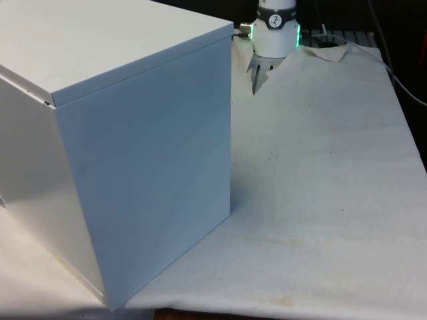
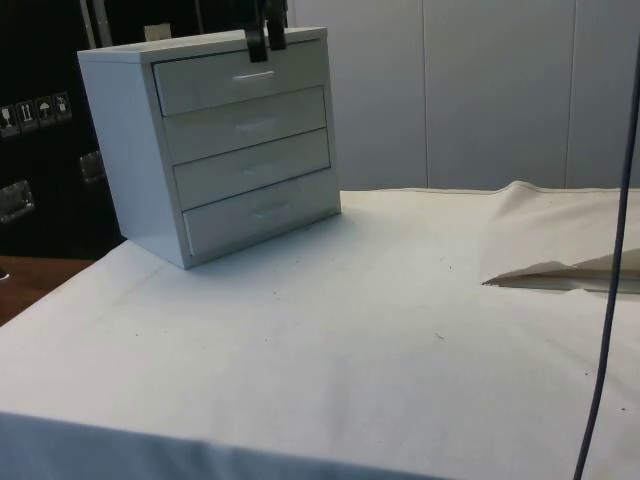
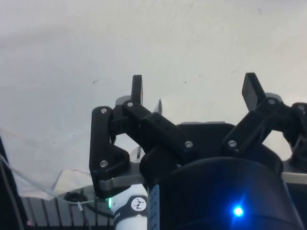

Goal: Open the drawer, then close it.

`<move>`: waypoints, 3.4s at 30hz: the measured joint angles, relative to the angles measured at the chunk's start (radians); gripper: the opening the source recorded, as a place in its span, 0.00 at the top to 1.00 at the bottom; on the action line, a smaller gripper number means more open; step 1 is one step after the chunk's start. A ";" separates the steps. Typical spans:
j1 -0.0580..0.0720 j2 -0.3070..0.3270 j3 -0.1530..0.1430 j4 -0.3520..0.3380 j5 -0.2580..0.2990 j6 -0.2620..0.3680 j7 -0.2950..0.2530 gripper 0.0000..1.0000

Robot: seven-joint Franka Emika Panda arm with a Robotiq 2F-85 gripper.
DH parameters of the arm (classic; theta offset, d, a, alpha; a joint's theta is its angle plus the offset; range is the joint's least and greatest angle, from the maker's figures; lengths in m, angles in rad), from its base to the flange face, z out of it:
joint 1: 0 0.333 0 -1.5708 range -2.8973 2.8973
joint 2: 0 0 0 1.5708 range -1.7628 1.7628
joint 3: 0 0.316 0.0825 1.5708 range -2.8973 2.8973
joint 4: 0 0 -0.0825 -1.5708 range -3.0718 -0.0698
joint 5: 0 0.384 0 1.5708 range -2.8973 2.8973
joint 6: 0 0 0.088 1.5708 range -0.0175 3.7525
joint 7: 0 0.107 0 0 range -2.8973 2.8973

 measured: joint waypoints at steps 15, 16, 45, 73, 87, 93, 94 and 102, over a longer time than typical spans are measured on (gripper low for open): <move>-0.005 -0.011 -0.014 -0.033 -0.081 0.087 -0.004 0.00; -0.006 -0.011 -0.017 -0.034 -0.086 0.091 -0.006 0.00; -0.007 0.033 -0.080 -0.037 -0.154 0.255 -0.105 0.00; -0.008 0.140 -0.128 0.008 -0.217 0.341 -0.201 0.00; -0.008 0.179 -0.140 0.016 -0.252 0.368 -0.224 0.00; -0.008 0.201 -0.140 0.016 -0.252 0.388 -0.229 0.00; -0.008 0.205 -0.140 0.016 -0.252 0.392 -0.229 0.00; -0.008 0.217 -0.143 0.015 -0.252 0.399 -0.234 0.00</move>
